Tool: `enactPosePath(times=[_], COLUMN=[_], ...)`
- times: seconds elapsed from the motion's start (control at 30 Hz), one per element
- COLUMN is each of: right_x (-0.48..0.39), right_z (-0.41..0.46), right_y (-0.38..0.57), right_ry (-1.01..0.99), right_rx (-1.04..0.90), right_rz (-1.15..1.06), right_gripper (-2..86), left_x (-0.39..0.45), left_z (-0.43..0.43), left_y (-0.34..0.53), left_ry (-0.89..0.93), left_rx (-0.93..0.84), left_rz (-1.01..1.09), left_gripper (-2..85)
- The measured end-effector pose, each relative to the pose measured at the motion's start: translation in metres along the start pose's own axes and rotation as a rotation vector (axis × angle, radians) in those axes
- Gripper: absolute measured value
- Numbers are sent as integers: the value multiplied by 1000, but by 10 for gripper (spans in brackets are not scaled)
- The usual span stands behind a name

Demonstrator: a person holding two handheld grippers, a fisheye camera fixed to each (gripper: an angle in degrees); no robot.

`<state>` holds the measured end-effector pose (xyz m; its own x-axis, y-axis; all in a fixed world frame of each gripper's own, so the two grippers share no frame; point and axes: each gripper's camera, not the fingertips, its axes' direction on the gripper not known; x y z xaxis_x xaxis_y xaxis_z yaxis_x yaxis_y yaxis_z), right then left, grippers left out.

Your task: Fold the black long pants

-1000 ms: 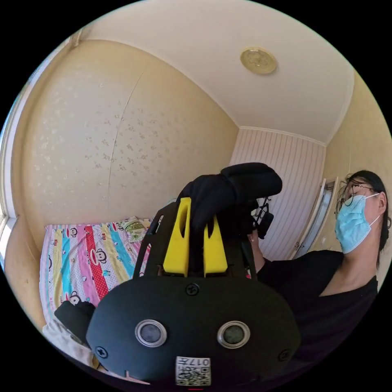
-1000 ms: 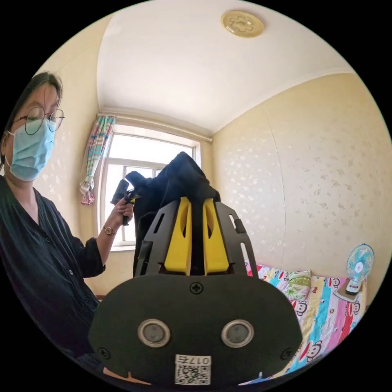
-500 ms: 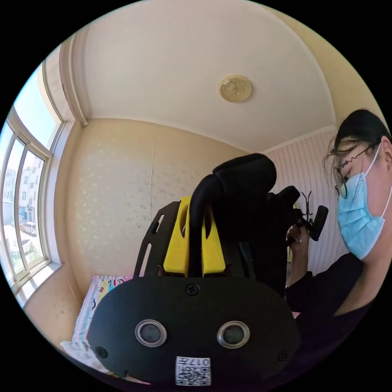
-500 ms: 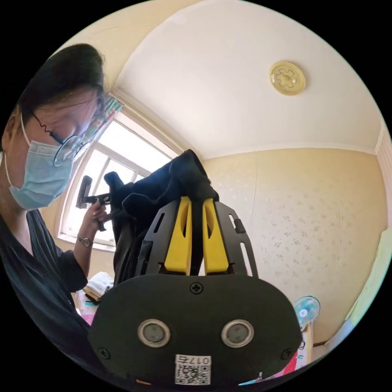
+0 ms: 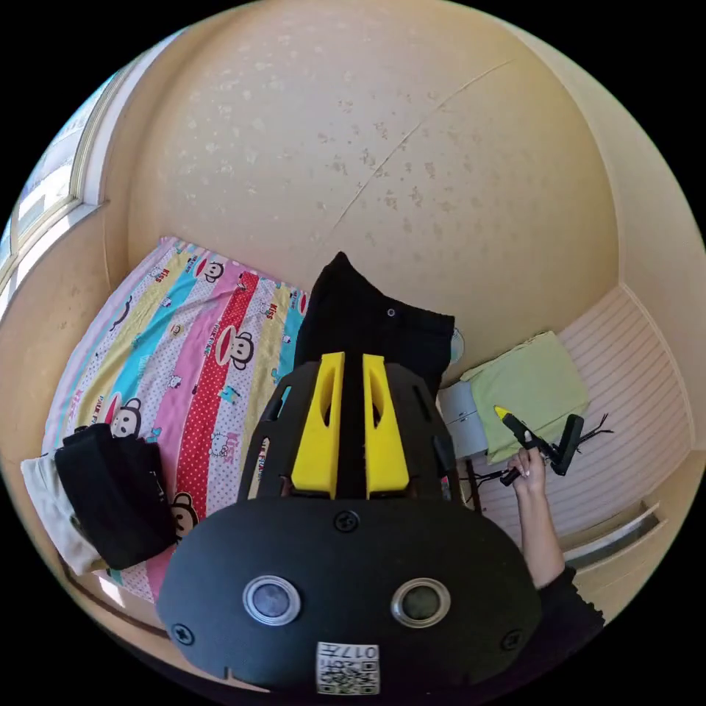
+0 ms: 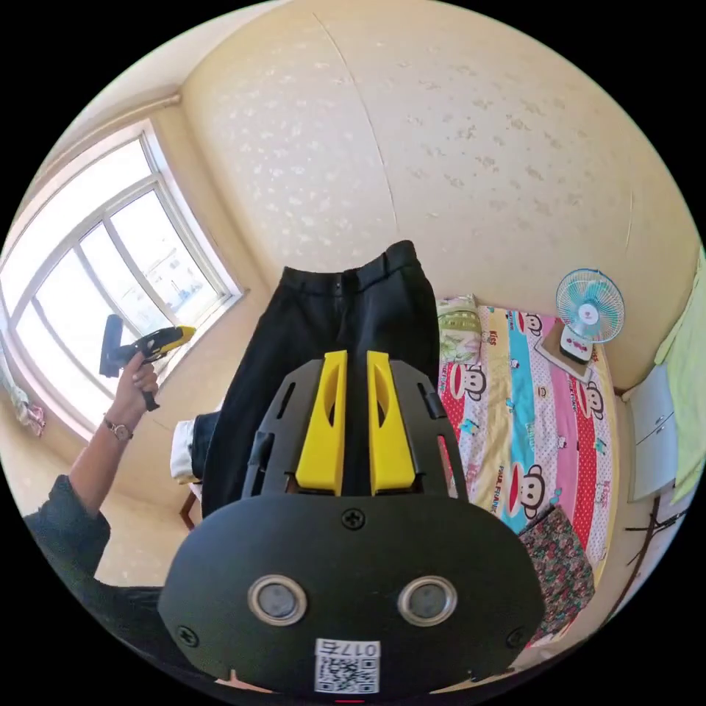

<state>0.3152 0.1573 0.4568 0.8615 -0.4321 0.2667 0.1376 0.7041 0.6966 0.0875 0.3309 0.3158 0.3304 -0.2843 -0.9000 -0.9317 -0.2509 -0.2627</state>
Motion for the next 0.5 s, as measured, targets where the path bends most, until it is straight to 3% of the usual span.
enactPosePath(times=[0.07,0.17,0.27,0.37,0.5], right_x=[38,83,107,120,136], right_z=[97,199,247,269,283], right_y=[68,182,273,314,307], right_ry=[7,-60,-97,-130,-70], right_rx=[-270,-625,-828,-910,-851], right_rz=[33,168,298,349,325], right_gripper=[55,64,68,74,92], left_x=[-68,-143,-181,-196,-219], left_z=[67,138,177,206,225], left_y=[61,161,246,282,271], left_ry=[-121,-157,-163,-195,-250], left_rx=[-189,-489,-707,-824,-755], left_rz=[-33,-128,-203,-222,-282], left_gripper=[61,61,62,82,123])
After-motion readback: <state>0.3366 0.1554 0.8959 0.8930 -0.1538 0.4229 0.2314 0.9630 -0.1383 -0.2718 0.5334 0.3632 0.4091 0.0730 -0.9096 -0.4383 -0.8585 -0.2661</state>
